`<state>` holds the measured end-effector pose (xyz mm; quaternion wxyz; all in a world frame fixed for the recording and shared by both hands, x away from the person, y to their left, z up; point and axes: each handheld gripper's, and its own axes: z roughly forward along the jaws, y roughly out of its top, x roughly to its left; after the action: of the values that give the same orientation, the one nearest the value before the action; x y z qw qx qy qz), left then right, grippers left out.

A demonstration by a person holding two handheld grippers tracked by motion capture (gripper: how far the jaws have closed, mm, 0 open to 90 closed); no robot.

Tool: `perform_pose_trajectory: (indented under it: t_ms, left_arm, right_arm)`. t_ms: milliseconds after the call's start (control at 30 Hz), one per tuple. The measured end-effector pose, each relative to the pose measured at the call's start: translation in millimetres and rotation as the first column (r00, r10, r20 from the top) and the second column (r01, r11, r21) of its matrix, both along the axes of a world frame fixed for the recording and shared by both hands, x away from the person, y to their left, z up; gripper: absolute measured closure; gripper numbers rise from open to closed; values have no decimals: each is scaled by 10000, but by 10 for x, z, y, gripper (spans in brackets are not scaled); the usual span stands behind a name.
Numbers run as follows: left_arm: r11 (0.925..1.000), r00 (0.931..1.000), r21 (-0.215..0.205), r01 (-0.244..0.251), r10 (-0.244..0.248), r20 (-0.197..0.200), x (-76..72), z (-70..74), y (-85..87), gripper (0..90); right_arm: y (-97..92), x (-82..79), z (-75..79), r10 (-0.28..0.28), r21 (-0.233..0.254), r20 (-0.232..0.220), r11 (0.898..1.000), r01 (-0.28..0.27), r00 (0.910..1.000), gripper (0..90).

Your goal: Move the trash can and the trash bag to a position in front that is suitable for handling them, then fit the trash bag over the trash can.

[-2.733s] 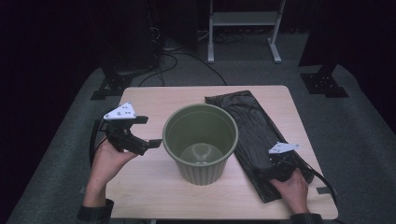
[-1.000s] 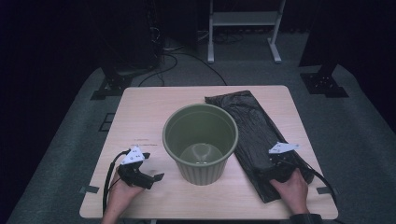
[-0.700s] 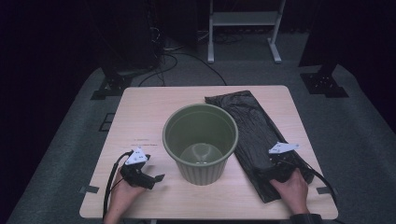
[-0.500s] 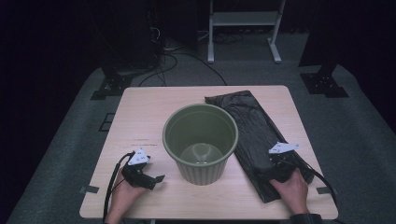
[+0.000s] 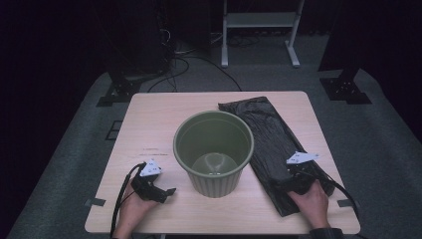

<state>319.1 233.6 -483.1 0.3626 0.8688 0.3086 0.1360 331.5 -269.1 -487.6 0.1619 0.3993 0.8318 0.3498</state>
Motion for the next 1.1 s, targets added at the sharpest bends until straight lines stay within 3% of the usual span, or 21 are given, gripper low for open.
perform_pose_trajectory:
  t_ms: [500,1100]
  left_arm:
    - [10000,10000,3,17,-17,3,-1,0,0,0]
    - [10000,10000,11,60,-60,-6,-3,1,-1,0]
  right_arm:
    - [-20,-70,-1,-67,-3,3,10000,67,10000,0]
    - [-43,-586,-4,125,-10,-29,9999,-125,9999,0]
